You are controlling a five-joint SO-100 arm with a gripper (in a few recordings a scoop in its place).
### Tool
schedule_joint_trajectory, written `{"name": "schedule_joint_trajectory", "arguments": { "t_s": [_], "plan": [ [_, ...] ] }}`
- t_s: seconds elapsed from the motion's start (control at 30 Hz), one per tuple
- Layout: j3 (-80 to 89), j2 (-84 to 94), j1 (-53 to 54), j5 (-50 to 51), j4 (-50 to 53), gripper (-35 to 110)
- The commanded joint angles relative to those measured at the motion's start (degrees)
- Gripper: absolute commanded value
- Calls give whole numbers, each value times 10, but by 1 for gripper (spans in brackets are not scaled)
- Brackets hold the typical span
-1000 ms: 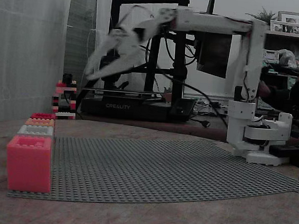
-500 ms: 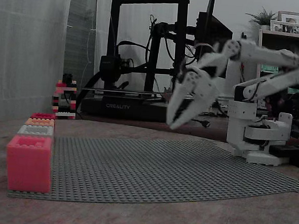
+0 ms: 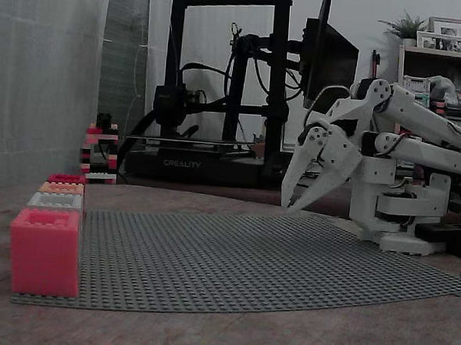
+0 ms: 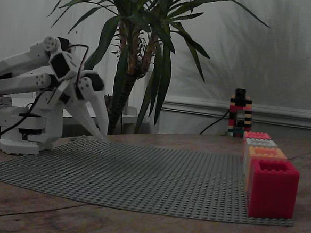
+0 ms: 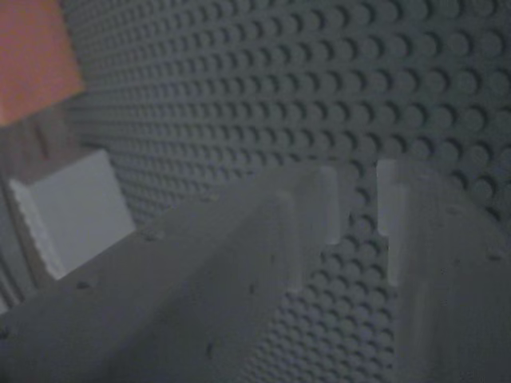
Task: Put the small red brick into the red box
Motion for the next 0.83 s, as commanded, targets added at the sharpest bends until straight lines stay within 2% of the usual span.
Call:
{"name": "schedule_joint_trajectory", "arguments": {
  "t_s": [0.0,0.8],
  "plan": [
    [-1,9,-9,2,17,0],
    [3,9,-9,9,14,0]
  ]
}}
